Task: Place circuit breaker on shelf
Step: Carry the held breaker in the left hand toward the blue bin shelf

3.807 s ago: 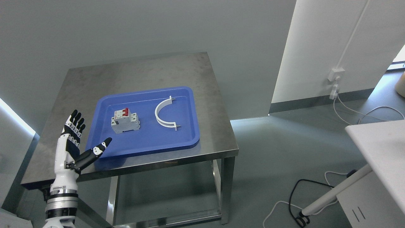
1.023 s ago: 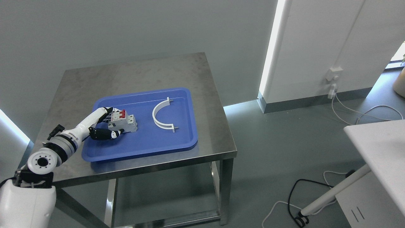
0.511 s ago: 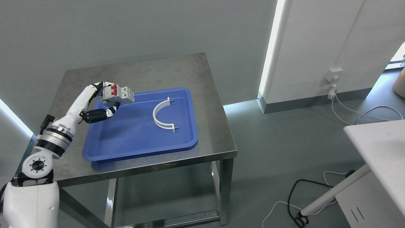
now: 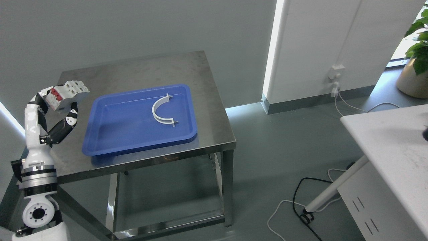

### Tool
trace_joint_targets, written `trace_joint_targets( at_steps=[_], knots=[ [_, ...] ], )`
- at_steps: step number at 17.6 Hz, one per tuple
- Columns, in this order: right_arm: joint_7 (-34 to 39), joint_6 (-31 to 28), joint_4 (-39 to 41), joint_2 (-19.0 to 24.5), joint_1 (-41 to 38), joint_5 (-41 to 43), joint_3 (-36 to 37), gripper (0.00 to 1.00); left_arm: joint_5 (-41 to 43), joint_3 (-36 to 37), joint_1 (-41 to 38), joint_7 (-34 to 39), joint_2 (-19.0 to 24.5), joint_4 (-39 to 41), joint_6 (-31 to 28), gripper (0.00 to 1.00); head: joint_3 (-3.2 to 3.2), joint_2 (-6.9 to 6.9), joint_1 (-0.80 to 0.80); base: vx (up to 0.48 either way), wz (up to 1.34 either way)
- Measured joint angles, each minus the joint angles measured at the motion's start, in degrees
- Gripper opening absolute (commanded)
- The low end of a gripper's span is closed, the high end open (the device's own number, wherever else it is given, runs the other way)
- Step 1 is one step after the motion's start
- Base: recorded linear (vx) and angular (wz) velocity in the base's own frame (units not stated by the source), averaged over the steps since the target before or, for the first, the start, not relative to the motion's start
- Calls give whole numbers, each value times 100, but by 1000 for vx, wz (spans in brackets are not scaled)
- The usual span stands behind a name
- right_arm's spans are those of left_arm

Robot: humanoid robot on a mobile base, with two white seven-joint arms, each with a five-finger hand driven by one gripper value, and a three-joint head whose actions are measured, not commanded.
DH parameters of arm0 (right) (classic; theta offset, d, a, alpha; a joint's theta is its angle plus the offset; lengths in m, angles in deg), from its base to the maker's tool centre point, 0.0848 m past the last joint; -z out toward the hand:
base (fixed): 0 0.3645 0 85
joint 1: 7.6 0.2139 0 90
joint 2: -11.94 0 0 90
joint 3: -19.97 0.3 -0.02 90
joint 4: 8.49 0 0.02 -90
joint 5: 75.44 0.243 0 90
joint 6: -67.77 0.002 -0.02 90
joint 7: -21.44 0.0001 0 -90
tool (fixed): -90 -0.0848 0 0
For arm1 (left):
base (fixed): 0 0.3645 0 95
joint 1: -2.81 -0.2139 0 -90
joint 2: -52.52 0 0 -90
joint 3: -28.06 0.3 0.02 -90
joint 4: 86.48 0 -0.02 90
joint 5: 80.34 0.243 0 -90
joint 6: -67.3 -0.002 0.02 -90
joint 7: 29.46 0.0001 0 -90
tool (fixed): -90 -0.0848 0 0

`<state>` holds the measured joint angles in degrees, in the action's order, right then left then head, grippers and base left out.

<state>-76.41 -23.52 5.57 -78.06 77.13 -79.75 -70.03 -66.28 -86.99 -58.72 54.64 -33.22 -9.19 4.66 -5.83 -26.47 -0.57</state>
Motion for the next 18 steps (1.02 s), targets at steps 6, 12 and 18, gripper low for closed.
trace_joint_targets(
  at_steps=[6,12,18],
  knots=[
    [0,0,0,0,-2,0,0,100,-383,-177,-833,-434,-201,553,40,9,0,0,0,-311,-198],
    [0,0,0,0,-1,0,0,100,-517,-467,-1059,-616,-308,875,-222,9,0,0,0,-380,214],
    [0,-3,-1,0,-6,0,0,100,-562,-649,-1126,-655,-366,1145,-287,9,0,0,0,-427,257]
  ],
)
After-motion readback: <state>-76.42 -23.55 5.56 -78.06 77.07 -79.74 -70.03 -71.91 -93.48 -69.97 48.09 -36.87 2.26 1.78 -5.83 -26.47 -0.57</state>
